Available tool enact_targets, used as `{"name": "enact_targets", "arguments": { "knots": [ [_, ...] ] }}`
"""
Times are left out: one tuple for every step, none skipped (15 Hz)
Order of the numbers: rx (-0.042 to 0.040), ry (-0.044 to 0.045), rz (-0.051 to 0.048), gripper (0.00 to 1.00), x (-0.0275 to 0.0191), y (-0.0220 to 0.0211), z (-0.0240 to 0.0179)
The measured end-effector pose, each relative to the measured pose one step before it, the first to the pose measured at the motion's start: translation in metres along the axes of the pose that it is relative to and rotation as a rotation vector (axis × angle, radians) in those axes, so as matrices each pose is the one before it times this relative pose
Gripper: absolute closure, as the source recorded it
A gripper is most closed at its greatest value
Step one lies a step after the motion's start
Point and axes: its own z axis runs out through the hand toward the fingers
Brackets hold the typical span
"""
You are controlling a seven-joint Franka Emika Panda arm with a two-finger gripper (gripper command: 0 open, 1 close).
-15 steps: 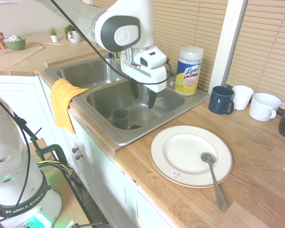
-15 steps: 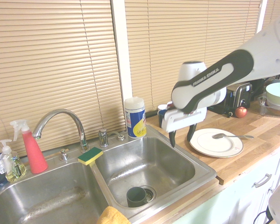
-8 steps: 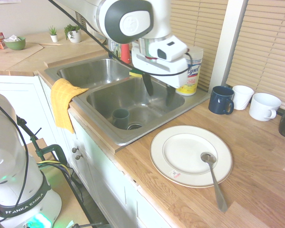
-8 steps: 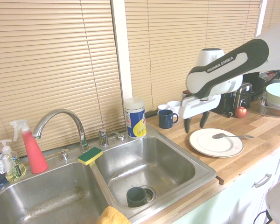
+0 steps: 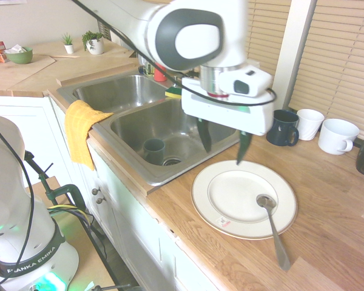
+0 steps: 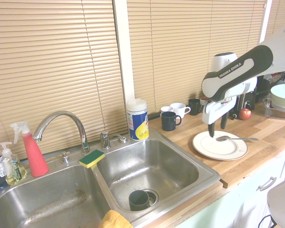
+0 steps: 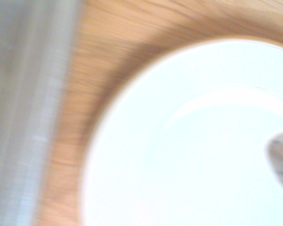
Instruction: Put the spoon into the sink
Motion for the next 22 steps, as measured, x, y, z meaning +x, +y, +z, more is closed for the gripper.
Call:
{"name": "enact_targets", "arguments": {
  "knots": [
    [-0.00401, -0.00662, 0.00606, 0.00, 0.00608, 0.00645, 0.00387],
    [-0.00213, -0.00647, 0.00495, 0.00, 0.00469, 0.00399, 0.00332],
    [-0.00199, -0.00681, 0.00268, 0.00, 0.00369, 0.00326, 0.00398],
    [-0.00191, -0.00666, 0.00175, 0.00, 0.00283, 0.00402, 0.00449],
    [-0.00148, -0.00666, 0.00535, 0.00, 0.00234, 0.00661, 0.00501],
    [-0.00027, -0.00467, 0.00453, 0.00, 0.00222, 0.00781, 0.00384],
    [0.00025, -0.00416, 0.00417, 0.00, 0.00193, 0.00760, 0.00325],
    [-0.00015, -0.00457, 0.00335, 0.00, 0.00128, 0.00586, 0.00270],
    [-0.00039, -0.00281, 0.00043, 0.00, 0.00092, 0.00348, 0.00239],
    [0.00010, -0.00102, -0.00090, 0.00, 0.00111, 0.00269, 0.00274],
    [0.00045, 0.00198, -0.00133, 1.00, 0.00160, 0.00139, 0.00315],
    [-0.00070, -0.00061, -0.00015, 1.00, 0.00147, 0.00089, 0.00424],
    [0.00019, 0.00183, 0.00028, 1.00, 0.00163, -0.00007, 0.00368],
    [0.00298, 0.00475, 0.00097, 1.00, 0.00191, -0.00112, 0.00341],
    [0.00577, 0.00843, 0.00227, 1.00, 0.00279, -0.00108, 0.00322],
    [0.00626, 0.00799, 0.00305, 1.00, 0.00429, -0.00029, 0.00278],
    [0.00590, 0.00697, 0.00522, 1.00, 0.00408, 0.00140, 0.00263],
    [0.00501, 0.00769, 0.00935, 1.00, 0.00488, 0.00205, 0.00231],
    [0.00549, 0.00628, 0.00972, 1.00, 0.00520, 0.00241, 0.00193],
    [0.00206, 0.00143, 0.00646, 1.00, 0.00481, 0.00201, 0.00324],
    [0.00337, 0.00337, 0.00569, 1.00, 0.00470, 0.00152, 0.00315],
    [0.00027, -0.00328, 0.00590, 1.00, 0.00398, 0.00151, 0.00393]
  ]
}}
